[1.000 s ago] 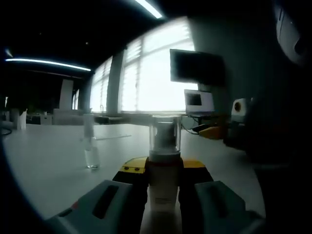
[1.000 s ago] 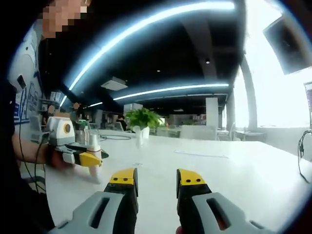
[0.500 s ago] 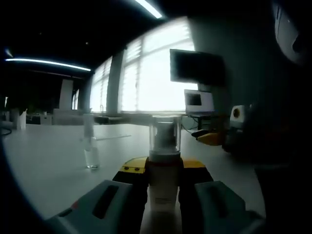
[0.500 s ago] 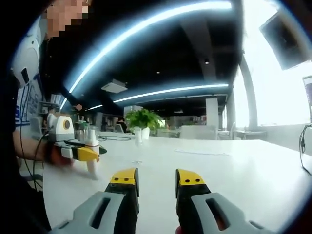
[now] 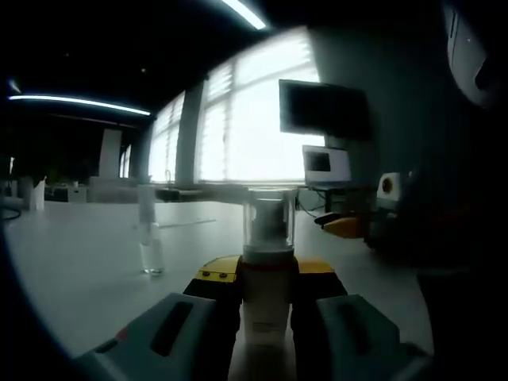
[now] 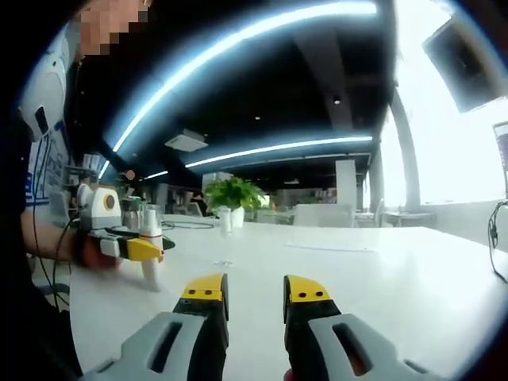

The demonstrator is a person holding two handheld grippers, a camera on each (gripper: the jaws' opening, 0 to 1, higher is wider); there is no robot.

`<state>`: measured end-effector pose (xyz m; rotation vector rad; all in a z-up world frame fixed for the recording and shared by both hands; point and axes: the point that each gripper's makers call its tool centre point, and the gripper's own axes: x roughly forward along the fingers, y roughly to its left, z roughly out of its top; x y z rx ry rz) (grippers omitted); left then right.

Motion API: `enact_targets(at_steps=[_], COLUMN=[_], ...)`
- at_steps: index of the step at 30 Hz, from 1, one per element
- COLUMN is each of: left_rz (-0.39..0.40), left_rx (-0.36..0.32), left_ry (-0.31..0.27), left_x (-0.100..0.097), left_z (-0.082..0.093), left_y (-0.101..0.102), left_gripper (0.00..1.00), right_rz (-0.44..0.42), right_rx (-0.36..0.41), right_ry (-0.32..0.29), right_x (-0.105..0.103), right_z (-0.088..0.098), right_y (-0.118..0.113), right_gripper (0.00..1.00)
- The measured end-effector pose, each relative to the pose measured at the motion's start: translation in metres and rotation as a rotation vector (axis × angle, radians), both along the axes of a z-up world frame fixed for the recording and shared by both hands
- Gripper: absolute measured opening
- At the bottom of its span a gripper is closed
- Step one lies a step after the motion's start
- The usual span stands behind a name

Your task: Clamp pump bottle remove cover press pump head put on cover

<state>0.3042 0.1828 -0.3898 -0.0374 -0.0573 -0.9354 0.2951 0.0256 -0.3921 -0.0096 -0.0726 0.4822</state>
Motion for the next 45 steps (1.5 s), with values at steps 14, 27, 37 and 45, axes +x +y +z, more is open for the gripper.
enact_targets(at_steps=[14, 27, 37, 45], left_rz=[0.013, 0.076, 0.152, 0.156], left_rx=[-0.057, -0.083, -0.034, -0.043], left_ry=[0.009, 0.002, 0.020, 0.029], left_x=[0.003, 0.022, 0.055, 0.080], left_z=[0.011, 0.027, 0.028, 0.029], left_y=[0.003, -0.009, -0.031, -0.058], left_gripper=[0.14, 0.14, 0.14, 0.14], right_rz=[-0.020, -0.032, -0.034, -0.043], right_rx=[0.001, 0.028, 0.040, 0.048], right_ry=[-0.013, -0.032, -0.038, -0.058], right_x=[0.000, -0.001, -0.002, -0.003], right_z=[0.003, 0.008, 0.010, 0.014], right_y=[-0.001, -0.007, -0.010, -0.011], right_gripper=[0.18, 0.18, 0.16, 0.15])
